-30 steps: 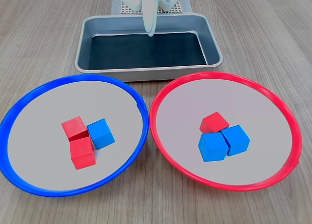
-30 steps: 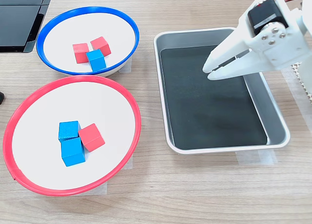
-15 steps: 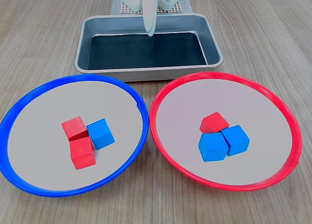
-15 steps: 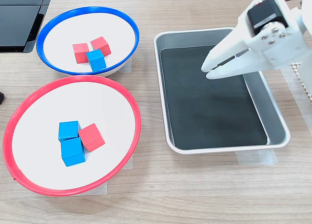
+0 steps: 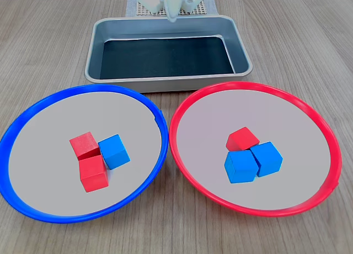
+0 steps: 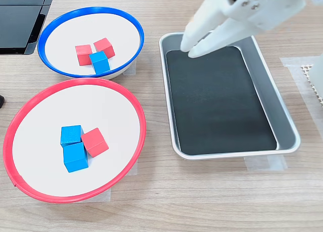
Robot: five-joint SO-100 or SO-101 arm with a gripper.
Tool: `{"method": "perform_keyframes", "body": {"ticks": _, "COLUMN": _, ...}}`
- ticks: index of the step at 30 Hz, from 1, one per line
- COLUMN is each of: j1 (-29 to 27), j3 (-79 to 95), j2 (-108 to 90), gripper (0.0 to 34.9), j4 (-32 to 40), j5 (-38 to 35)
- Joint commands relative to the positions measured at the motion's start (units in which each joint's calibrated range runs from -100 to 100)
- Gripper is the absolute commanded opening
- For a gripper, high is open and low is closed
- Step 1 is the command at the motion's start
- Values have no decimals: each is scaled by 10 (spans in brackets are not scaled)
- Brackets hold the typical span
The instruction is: Relocate any misplaced blocks to their matching dishes.
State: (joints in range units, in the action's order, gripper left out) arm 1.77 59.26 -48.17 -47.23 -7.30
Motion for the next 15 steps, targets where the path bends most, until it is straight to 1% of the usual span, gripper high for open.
{"method": "perform_keyframes", "body": {"ticks": 1, "j1": 24, "j3": -175, "j2": 180, "gripper": 3, "j4": 14, "j5": -11}}
{"method": "perform_keyframes", "body": {"ticks": 7, "j1": 50, "j3": -347, "j2": 355, "gripper": 3, "j4": 22, "j5": -14}}
{"method": "perform_keyframes", "body": {"ticks": 10, "j1": 62, "j3": -423, "j2": 422, "gripper": 10, "j4": 17, "j5": -6}}
{"method": "perform_keyframes", "body": {"ticks": 13, "j1": 76, "j3": -474, "j2": 468, "gripper": 33, "j4": 15, "j5": 5}}
{"method": "perform_keyframes", "body": {"ticks": 15, "j1": 86, "j3": -500, "j2": 492, "gripper": 59, "j4": 13, "j5": 13}}
